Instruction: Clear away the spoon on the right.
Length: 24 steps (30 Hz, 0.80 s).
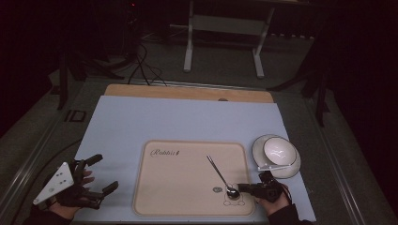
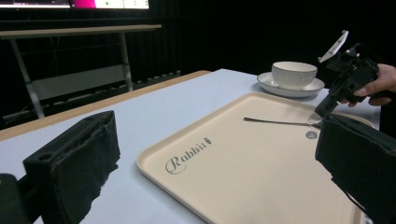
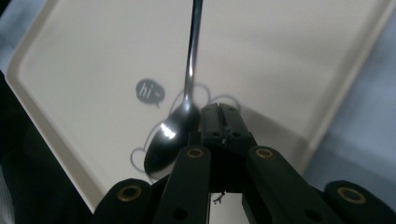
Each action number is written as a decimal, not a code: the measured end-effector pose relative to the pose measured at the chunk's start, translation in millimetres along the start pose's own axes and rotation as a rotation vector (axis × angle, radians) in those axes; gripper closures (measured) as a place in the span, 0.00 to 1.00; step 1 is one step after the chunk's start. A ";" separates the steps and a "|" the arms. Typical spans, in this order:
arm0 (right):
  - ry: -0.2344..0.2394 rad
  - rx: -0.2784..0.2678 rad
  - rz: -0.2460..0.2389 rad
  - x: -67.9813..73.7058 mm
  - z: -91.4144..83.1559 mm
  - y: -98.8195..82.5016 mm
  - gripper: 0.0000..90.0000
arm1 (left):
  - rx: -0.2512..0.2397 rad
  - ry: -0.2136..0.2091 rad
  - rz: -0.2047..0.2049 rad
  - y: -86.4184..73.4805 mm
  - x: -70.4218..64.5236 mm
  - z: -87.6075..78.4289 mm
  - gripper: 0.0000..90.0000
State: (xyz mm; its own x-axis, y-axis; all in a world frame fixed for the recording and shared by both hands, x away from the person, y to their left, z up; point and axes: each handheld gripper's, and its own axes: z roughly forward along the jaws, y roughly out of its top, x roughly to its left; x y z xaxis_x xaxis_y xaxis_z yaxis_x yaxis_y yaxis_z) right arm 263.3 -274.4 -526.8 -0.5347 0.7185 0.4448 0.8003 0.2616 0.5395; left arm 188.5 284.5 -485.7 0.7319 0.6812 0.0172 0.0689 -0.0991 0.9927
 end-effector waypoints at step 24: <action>0.112 0.102 -0.060 37.5 37.6 7.3 1.00 | -0.001 0.001 -0.001 -0.1 0.4 -0.3 0.00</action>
State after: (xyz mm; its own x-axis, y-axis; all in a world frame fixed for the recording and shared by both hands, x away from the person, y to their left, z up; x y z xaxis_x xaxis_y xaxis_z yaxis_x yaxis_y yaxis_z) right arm 259.2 -221.3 -533.0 -0.6045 0.6249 0.4939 0.7865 0.3698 0.4947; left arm 188.6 285.0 -485.8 0.7312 0.6819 0.0165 0.0690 -0.0979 0.9928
